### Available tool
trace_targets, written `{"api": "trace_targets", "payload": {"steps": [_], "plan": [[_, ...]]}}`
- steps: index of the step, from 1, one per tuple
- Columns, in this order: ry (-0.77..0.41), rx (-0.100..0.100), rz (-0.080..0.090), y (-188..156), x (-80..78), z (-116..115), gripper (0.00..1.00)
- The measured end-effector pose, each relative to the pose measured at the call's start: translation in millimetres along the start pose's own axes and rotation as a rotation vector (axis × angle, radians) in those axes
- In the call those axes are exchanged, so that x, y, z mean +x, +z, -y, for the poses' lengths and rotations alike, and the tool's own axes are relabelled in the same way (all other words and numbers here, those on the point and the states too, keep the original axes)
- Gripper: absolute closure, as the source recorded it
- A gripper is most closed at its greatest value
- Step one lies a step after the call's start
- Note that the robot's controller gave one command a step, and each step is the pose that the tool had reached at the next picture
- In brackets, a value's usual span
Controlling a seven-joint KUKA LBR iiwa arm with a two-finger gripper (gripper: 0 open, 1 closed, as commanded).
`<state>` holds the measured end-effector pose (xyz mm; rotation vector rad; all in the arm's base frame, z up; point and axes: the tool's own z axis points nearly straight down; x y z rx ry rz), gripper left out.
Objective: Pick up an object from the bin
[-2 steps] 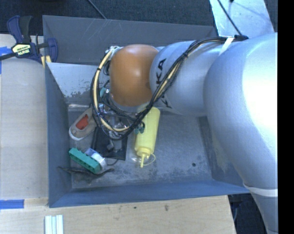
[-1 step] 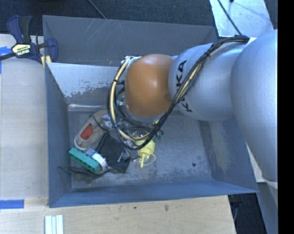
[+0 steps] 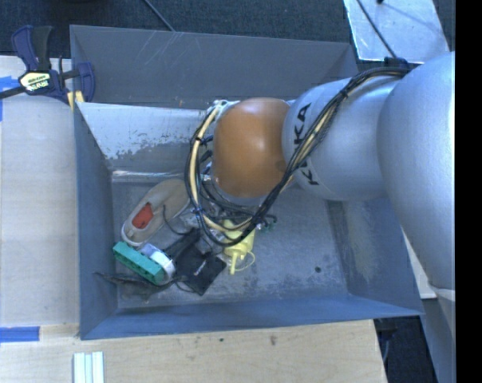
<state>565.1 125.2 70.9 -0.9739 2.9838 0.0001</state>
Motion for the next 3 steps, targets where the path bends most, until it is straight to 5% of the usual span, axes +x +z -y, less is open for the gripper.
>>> {"api": "trace_targets", "payload": {"steps": [1, 2, 3], "plan": [[0.001, 0.000, 0.000, 0.0, 0.0, 0.0, 1.00], [-0.002, -0.003, -0.007, -42.5, -8.6, 3.0, 1.00], [-0.031, 0.006, 0.014, -43.2, 23.4, 20.9, 1.00]]}}
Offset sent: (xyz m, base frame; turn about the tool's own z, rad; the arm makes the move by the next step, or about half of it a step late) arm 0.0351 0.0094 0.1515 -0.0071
